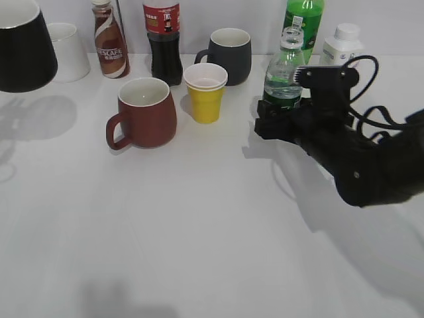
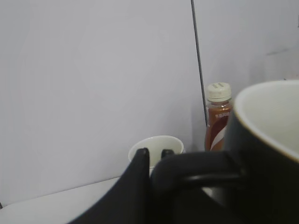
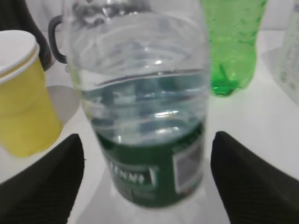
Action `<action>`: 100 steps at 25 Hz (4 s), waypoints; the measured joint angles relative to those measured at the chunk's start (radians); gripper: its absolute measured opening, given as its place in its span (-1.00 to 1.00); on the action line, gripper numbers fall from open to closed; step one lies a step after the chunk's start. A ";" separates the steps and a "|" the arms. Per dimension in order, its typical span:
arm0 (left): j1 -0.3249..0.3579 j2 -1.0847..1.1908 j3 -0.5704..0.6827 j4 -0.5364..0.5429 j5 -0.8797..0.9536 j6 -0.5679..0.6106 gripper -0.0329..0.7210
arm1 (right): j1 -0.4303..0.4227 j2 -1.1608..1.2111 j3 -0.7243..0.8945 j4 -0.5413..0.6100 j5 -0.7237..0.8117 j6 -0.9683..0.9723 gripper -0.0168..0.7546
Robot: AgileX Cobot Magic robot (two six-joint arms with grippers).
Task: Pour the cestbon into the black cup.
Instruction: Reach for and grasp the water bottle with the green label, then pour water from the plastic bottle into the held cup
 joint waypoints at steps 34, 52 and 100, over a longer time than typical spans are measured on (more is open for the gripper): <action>-0.628 -0.108 0.001 0.163 0.394 -0.247 -0.81 | 0.004 -0.375 -0.156 -0.776 0.578 -0.548 0.26; -0.662 -0.099 0.001 0.159 0.434 -0.247 -0.81 | 0.005 -0.376 -0.157 -0.533 0.518 -1.261 0.26; -0.430 -0.097 0.000 -0.069 0.186 -0.050 -0.81 | -0.003 -0.378 -0.155 -0.615 0.564 0.174 0.26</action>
